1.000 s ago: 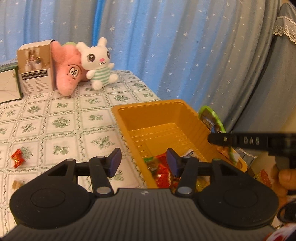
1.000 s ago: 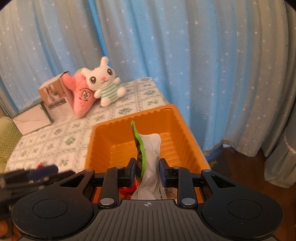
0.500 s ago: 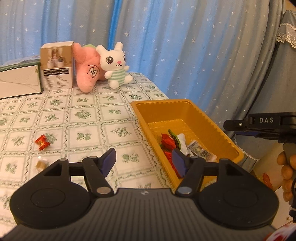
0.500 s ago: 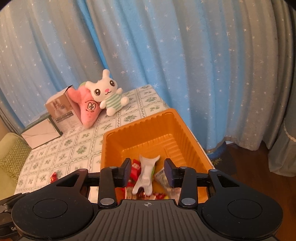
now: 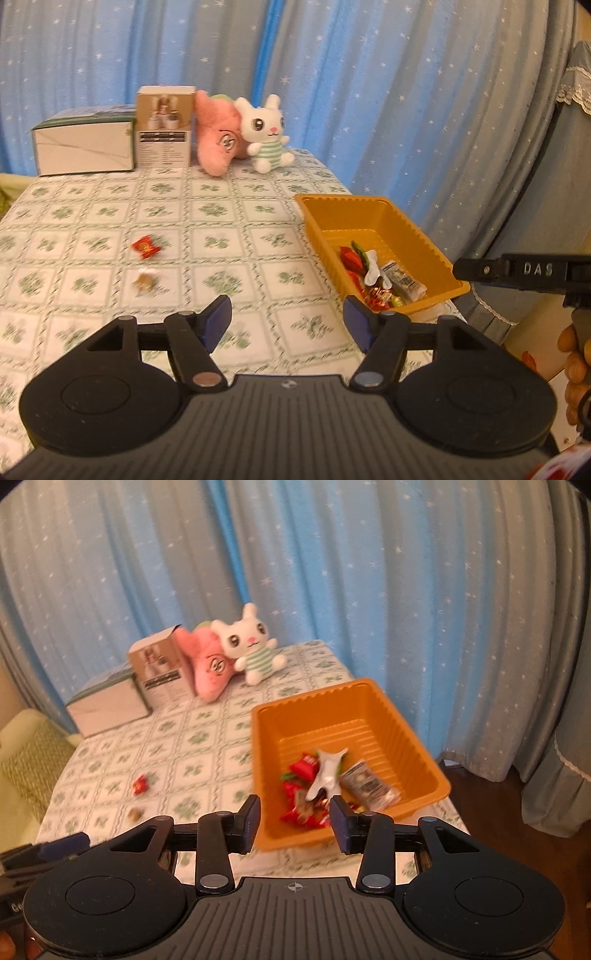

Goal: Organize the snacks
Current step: 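Withdraw both open grippers from the tray toward the remaining candies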

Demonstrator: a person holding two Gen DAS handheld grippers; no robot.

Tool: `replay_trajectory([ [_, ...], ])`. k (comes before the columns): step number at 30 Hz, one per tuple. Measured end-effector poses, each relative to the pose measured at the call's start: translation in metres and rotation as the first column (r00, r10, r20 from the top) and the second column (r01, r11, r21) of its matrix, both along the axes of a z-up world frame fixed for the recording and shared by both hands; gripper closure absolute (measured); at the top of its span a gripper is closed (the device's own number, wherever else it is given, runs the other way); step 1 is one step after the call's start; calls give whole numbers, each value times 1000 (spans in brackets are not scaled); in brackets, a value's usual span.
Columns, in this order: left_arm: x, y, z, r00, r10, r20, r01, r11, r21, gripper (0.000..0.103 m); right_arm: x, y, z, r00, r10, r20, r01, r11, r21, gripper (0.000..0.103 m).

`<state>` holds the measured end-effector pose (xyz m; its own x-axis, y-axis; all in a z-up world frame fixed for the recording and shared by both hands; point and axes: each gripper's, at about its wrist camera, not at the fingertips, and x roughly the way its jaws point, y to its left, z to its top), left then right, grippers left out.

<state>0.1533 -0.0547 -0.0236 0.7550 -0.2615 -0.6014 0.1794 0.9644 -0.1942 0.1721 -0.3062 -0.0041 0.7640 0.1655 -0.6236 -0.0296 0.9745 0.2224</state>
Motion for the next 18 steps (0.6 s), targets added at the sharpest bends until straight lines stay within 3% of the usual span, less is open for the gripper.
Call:
replay_trajectory([
  [18, -54, 69, -5, 994, 108, -17, -108, 994, 20, 40, -39, 84, -27, 990, 133, -41, -134, 990, -37, 59],
])
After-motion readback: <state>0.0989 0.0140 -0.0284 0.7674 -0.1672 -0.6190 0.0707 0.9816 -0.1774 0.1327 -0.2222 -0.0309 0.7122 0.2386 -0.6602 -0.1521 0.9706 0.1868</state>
